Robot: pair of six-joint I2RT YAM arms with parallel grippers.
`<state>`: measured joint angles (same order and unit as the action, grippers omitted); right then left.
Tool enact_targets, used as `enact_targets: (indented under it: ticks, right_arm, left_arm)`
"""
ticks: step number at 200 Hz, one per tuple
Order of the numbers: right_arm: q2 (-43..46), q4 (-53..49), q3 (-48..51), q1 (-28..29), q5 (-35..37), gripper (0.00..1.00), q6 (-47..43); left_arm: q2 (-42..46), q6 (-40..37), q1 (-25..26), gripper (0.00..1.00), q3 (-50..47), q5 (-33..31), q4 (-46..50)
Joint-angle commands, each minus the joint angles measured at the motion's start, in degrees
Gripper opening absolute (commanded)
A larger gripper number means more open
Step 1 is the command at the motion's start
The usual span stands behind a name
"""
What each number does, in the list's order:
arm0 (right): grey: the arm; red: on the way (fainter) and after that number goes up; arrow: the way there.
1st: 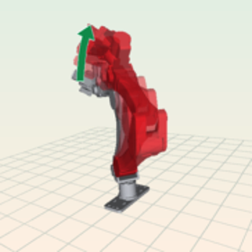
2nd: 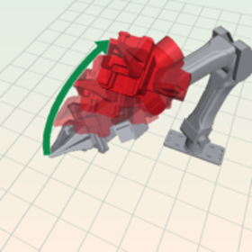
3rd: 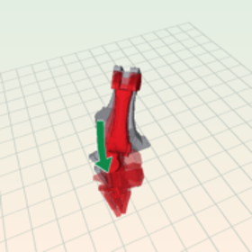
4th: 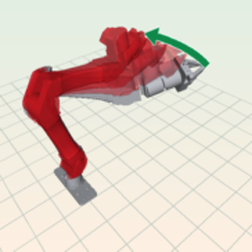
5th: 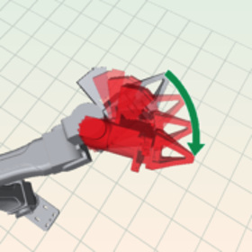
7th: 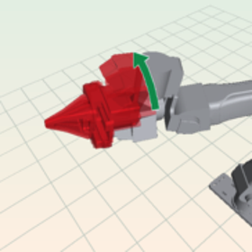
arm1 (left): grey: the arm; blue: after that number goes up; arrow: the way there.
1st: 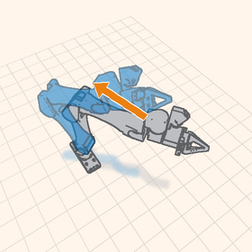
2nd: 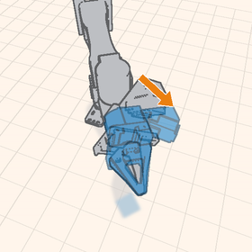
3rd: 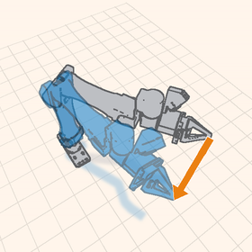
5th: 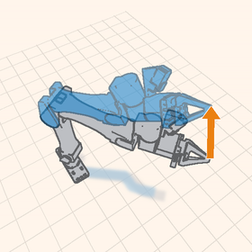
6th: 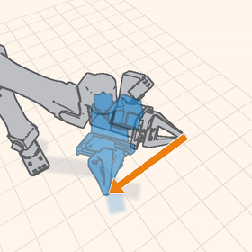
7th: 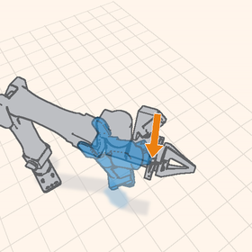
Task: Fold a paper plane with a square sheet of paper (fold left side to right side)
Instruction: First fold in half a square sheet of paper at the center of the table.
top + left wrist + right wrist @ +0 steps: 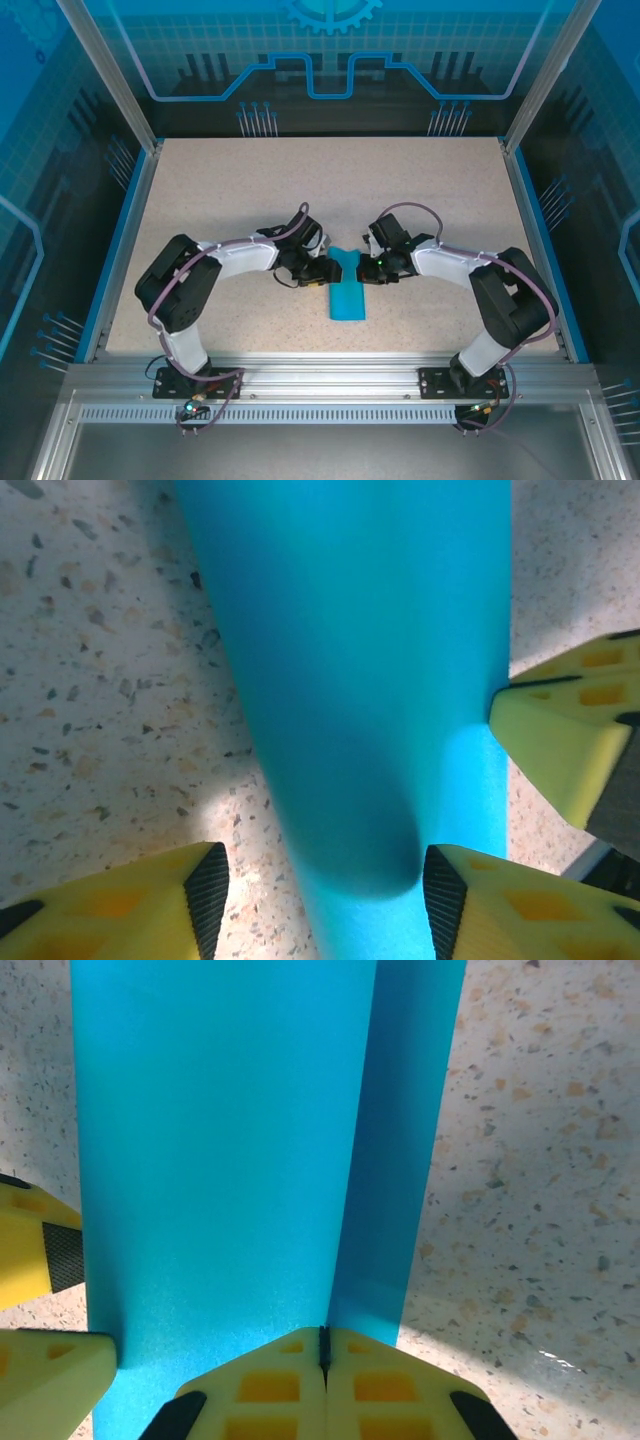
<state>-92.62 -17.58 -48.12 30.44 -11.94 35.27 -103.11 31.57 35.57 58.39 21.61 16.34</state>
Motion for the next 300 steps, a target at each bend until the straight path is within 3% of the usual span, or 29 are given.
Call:
enact_targets:
  ticks: [1,43,121,194,237,300]
  right_arm:
    - [-0.90,-1.92,-1.37,0.94,0.95,0.04,-0.90]
    - [-0.13,-1.82,-1.14,0.90,1.97,0.13,-0.90]
    - [10.86,-4.78,2.86,-0.85,13.29,0.49,0.25]
    - [23.93,-3.75,10.18,-3.27,17.32,0.79,3.39]
    - [28.33,-4.04,12.08,-4.44,16.53,0.91,3.71]
    - [30.04,-4.40,12.74,-5.05,15.55,0.94,3.75]
  left_arm:
    - [-2.12,-0.09,1.46,0.55,2.65,-3.64,4.49]
    - [-4.44,-0.45,3.03,0.54,4.49,-6.45,7.14]
    - [-7.78,-0.38,4.65,0.55,6.60,-7.20,8.62]
    - [-11.10,-0.63,5.83,0.57,9.62,-8.07,11.16]
    - [-12.79,-1.16,6.50,0.58,11.38,-7.97,12.38]
    - [-14.37,-1.16,6.87,0.59,13.17,-8.07,13.38]
